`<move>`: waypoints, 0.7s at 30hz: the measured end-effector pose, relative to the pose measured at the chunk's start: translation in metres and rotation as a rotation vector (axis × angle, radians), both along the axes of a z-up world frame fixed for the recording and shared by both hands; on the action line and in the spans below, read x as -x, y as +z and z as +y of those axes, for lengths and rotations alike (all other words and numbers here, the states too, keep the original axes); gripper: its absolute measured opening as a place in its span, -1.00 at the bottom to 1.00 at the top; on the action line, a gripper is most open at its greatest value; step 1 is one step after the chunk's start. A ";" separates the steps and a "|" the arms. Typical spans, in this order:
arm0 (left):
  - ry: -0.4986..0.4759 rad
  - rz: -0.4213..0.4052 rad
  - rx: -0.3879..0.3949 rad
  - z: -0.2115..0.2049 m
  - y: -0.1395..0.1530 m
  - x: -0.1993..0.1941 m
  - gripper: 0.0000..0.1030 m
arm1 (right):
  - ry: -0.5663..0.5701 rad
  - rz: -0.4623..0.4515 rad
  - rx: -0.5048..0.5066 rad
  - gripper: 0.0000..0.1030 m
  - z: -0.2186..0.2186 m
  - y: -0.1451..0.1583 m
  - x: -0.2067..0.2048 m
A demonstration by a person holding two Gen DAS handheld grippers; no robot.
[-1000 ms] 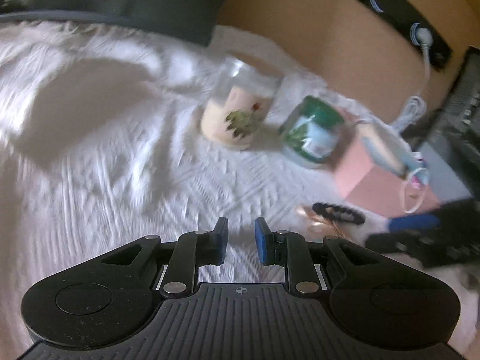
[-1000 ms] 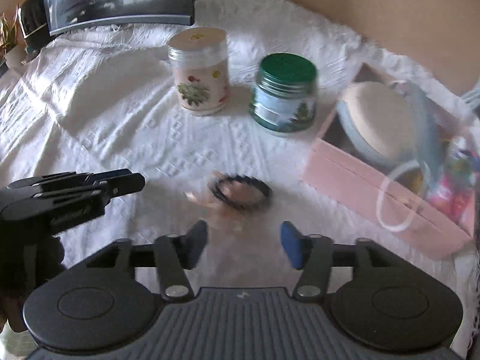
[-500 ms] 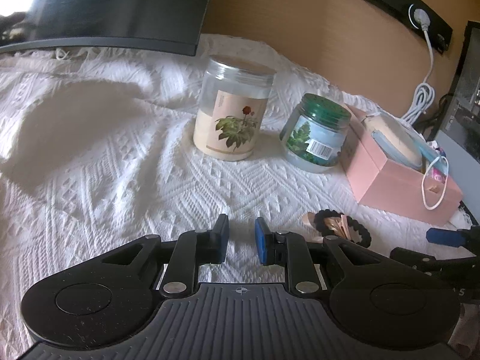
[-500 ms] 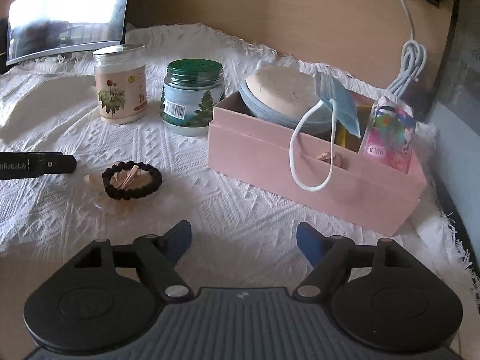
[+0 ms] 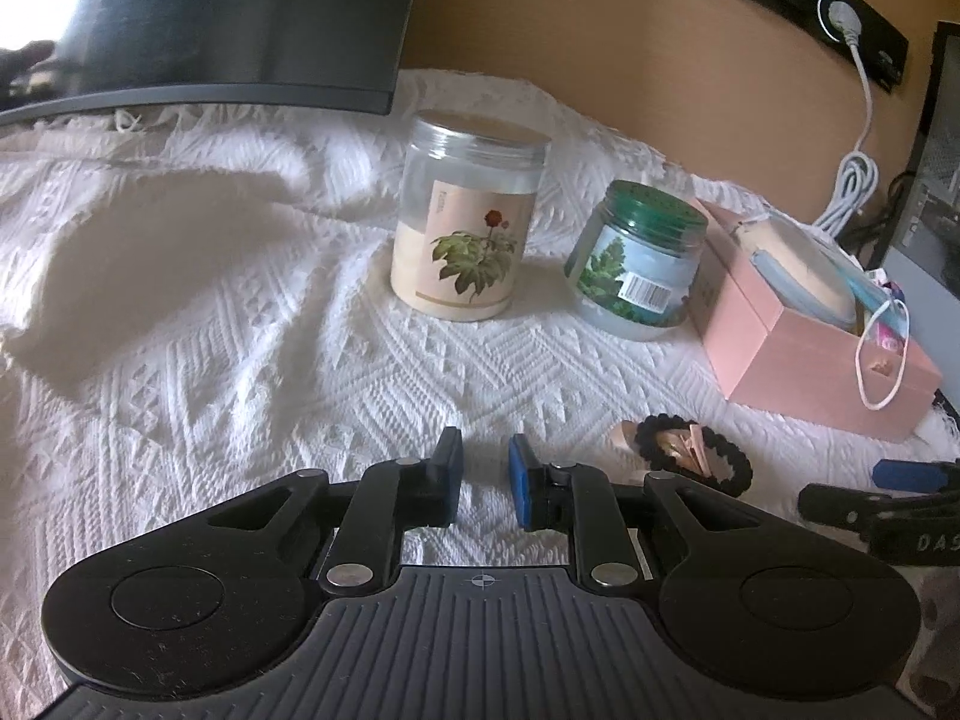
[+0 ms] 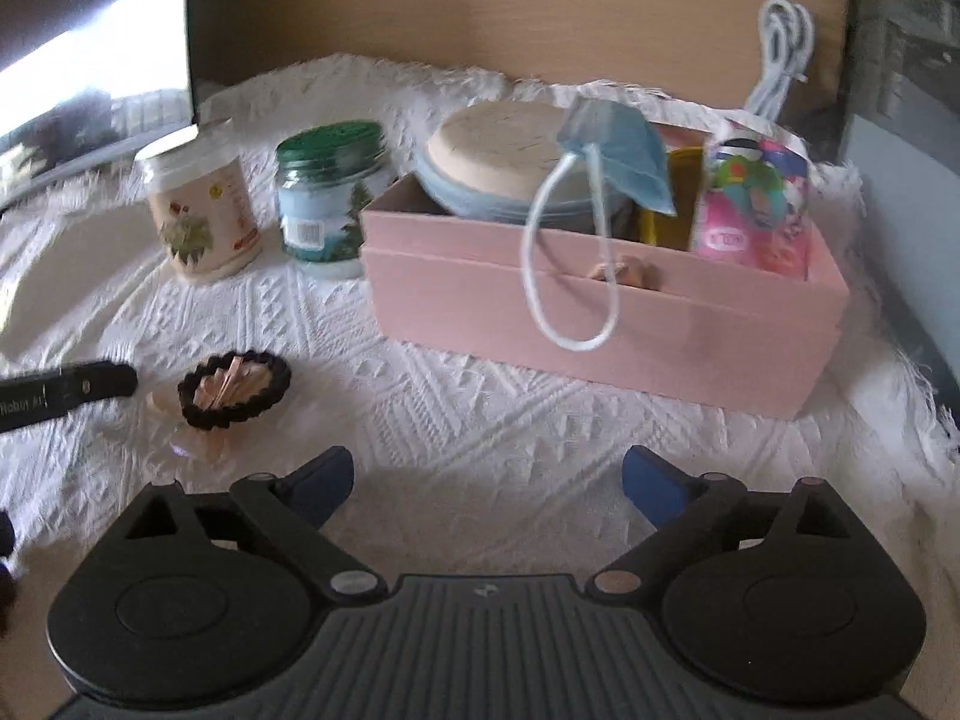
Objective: Organize soft objects
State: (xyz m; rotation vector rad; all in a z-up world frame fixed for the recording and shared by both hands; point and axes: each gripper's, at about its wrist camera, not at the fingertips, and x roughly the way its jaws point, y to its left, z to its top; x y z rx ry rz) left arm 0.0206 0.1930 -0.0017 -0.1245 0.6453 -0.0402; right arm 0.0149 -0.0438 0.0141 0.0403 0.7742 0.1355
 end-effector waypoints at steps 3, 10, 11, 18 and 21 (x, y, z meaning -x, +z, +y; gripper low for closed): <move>-0.001 0.000 -0.015 -0.002 0.000 0.000 -0.61 | -0.025 -0.004 -0.043 0.88 -0.007 0.001 0.001; -0.007 0.000 -0.032 -0.003 -0.001 -0.001 -0.61 | 0.014 0.020 -0.012 1.00 -0.001 0.000 -0.005; -0.008 0.000 -0.041 -0.004 -0.001 -0.001 -0.61 | 0.027 0.028 0.020 1.00 0.003 -0.001 -0.006; -0.103 0.053 0.000 -0.007 0.012 -0.004 -0.56 | 0.301 -0.050 0.026 0.77 0.032 0.024 0.012; -0.111 0.028 0.071 -0.004 0.032 0.001 -0.56 | 0.360 -0.085 0.054 0.40 0.052 0.029 0.011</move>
